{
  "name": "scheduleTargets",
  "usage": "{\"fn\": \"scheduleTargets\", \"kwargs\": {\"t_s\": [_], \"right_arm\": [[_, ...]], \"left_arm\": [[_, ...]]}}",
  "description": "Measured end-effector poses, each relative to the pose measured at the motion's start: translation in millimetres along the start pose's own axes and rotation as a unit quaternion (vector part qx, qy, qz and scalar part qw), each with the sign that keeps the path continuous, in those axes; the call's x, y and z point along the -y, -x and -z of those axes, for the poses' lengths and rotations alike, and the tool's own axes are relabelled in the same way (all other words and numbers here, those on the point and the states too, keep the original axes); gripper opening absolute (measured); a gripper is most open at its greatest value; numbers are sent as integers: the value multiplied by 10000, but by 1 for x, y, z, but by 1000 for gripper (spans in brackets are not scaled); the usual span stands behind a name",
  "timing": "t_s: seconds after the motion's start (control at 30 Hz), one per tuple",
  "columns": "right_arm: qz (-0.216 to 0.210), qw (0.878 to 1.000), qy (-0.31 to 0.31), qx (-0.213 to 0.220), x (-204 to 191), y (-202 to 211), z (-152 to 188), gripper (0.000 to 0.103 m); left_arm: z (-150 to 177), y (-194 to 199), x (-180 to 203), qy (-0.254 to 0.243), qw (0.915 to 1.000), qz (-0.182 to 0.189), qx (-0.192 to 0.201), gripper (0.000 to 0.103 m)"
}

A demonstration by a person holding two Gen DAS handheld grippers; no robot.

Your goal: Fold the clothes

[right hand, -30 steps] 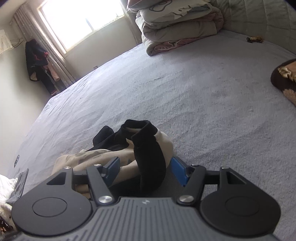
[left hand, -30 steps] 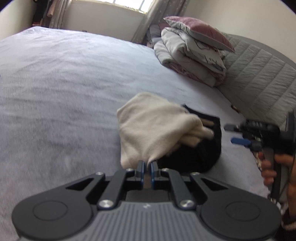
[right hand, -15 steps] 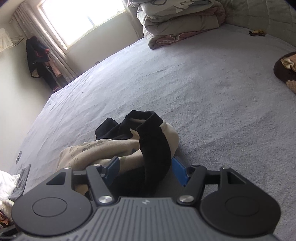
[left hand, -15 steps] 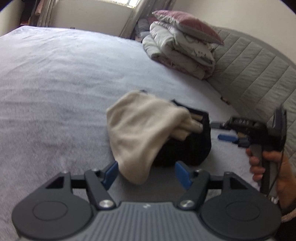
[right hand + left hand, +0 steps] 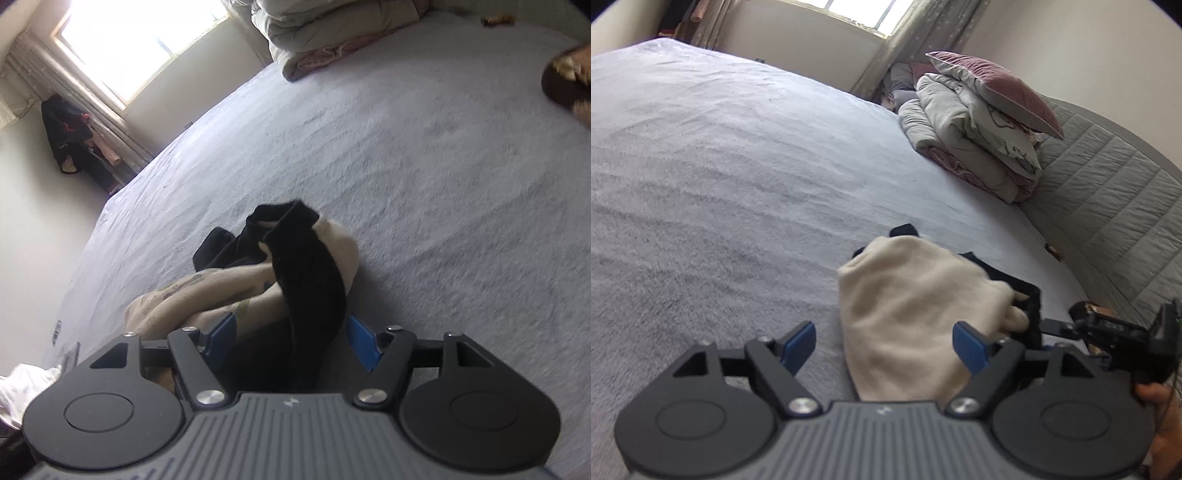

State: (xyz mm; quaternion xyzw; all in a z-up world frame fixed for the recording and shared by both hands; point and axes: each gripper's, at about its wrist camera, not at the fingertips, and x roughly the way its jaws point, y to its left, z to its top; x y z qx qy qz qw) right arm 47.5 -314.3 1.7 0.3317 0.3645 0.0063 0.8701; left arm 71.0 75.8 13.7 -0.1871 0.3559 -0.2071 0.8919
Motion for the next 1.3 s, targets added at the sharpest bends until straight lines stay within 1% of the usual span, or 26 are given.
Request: {"fn": "scheduleTargets", "kwargs": {"t_s": [0.07, 0.13, 0.2, 0.27, 0.3, 0.37, 0.4, 0.43, 0.47, 0.5, 0.53, 0.57, 0.67, 0.77, 0.97, 1.13, 1.3], "right_arm": [[-119, 9994, -283, -128, 3, -8, 1, 71], [-168, 9979, -597, -209, 7, -18, 2, 71], [-119, 9955, -890, -307, 10, -30, 3, 71], [-90, 9950, -960, -241, 9, -36, 5, 71], [-77, 9949, -988, -203, 8, -39, 6, 71], [21, 9967, -803, -126, 0, -40, 6, 70], [90, 9976, -686, -84, -6, -40, 6, 62], [121, 9984, -557, -44, -11, -41, 6, 56], [157, 9990, -414, -2, -18, -41, 6, 44], [196, 9994, -269, 39, -25, -42, 6, 34], [330, 9994, -65, 112, -34, -41, 6, 29], [480, 9986, 149, 189, -42, -41, 5, 20], [783, 9932, 734, 454, -70, -39, 2, 14], [799, 9885, 1060, 720, -91, -35, -7, 11], [622, 9818, 1448, 1057, -136, -31, -25, 9], [480, 9773, 1672, 1210, -170, -33, -38, 9], [253, 9709, 1939, 1385, -205, -32, -47, 9]], "left_arm": [[1, -7, -8, 145, 9999, 76, -29, 82], [2, -13, -15, 352, 9991, 243, -67, 81], [2, -18, -22, 563, 9974, 431, -103, 75], [2, -22, -26, 756, 9953, 594, -143, 64], [2, -24, -27, 826, 9942, 663, -176, 60], [3, -27, -26, 879, 9932, 724, -225, 42], [4, -28, -25, 876, 9934, 705, -238, 38], [5, -29, -24, 873, 9935, 686, -252, 24], [6, -30, -23, 870, 9936, 667, -265, 11], [5, -28, -22, 871, 9940, 633, -217, 8], [3, -25, -22, 873, 9943, 596, -154, 5], [2, -22, -21, 875, 9946, 559, -91, 3], [-3, -12, -20, 881, 9951, 447, 97, 2], [-7, -3, -19, 887, 9951, 335, 286, 2], [-15, 14, -16, 888, 9939, 118, 636, 1], [-18, 24, -18, 819, 9924, -21, 921, 0], [-30, 59, -17, 481, 9837, -228, 1718, 0]]}}
